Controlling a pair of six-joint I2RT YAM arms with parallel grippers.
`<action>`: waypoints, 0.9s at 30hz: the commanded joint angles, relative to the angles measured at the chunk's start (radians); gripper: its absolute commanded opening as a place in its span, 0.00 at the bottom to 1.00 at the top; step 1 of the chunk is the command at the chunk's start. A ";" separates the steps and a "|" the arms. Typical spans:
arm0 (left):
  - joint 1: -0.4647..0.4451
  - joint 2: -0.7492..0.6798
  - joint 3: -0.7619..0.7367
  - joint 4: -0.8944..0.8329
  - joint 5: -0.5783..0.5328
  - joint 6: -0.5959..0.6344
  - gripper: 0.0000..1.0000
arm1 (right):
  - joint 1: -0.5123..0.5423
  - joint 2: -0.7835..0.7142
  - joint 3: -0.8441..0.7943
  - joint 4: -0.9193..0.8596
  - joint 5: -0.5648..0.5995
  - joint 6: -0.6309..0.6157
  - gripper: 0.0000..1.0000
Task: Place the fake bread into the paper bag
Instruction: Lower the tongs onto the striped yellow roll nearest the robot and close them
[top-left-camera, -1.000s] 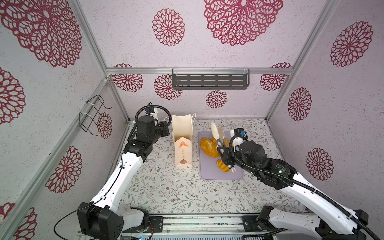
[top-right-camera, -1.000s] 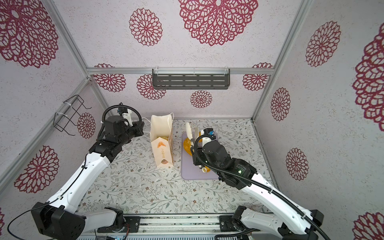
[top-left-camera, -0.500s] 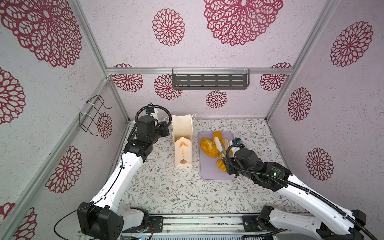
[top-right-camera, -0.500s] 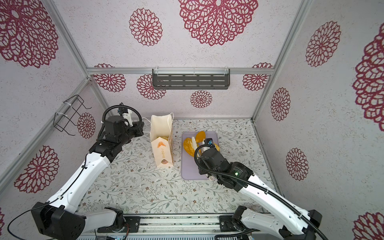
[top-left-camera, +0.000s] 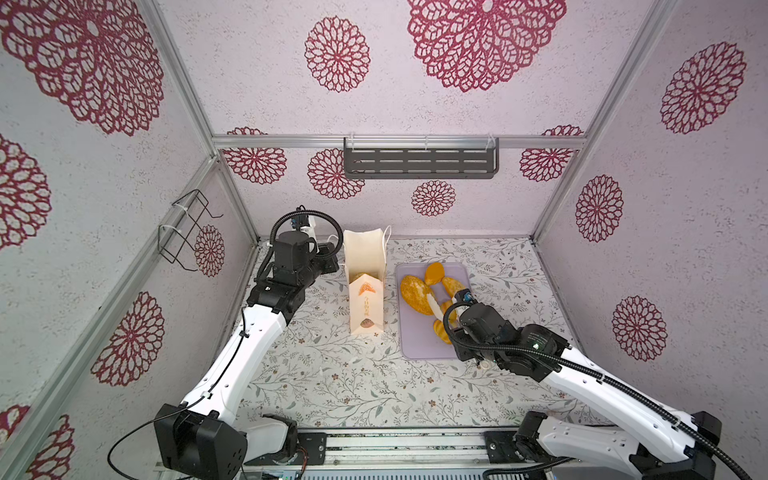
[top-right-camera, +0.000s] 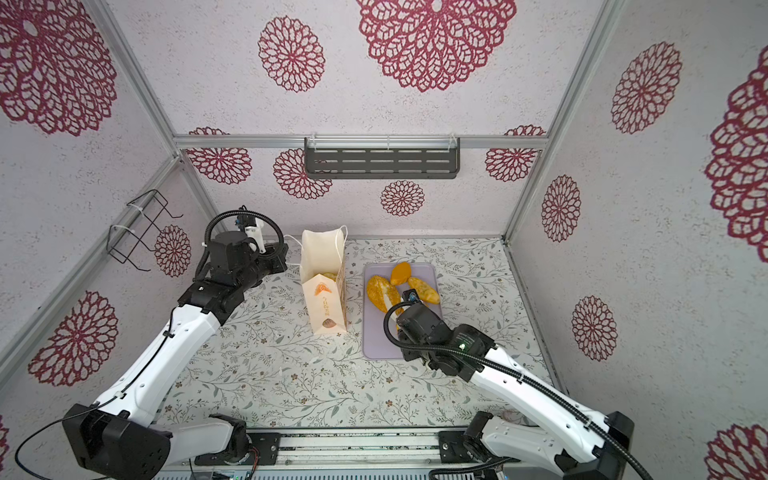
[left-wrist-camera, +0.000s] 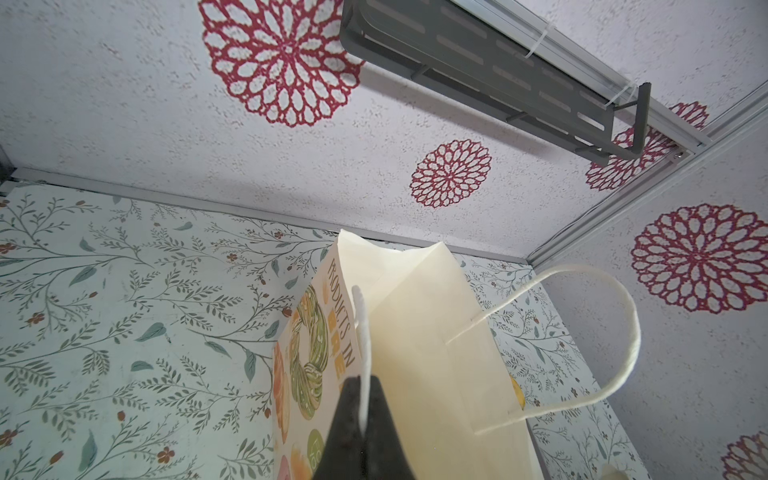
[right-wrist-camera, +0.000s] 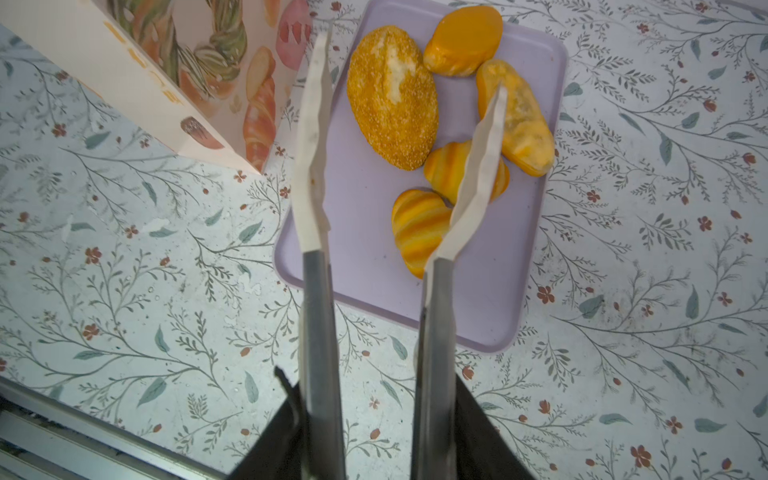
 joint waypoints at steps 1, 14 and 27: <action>-0.003 0.002 0.012 0.007 -0.009 0.016 0.00 | -0.004 -0.004 -0.001 -0.012 0.046 -0.043 0.50; -0.003 0.007 0.012 0.007 -0.007 0.016 0.00 | -0.024 0.000 -0.061 -0.004 0.039 -0.055 0.54; -0.005 0.007 0.012 0.007 -0.006 0.016 0.00 | -0.099 0.065 -0.111 -0.012 -0.026 -0.012 0.54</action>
